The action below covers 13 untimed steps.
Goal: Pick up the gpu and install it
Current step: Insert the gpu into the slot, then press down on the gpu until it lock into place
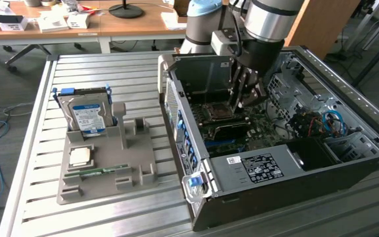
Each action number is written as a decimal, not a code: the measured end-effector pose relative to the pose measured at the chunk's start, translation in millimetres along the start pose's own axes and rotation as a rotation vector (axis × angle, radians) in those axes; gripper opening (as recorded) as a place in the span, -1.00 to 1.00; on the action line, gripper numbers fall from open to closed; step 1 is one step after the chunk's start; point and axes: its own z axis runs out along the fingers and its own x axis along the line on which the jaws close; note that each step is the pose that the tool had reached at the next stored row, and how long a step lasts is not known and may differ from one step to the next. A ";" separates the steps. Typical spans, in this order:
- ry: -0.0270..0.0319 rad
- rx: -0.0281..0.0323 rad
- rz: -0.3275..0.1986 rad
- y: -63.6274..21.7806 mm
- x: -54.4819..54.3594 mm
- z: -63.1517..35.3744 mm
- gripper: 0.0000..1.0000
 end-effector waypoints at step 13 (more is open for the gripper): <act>0.0000 0.0002 0.000 0.5 -0.2 -21.3 -0.32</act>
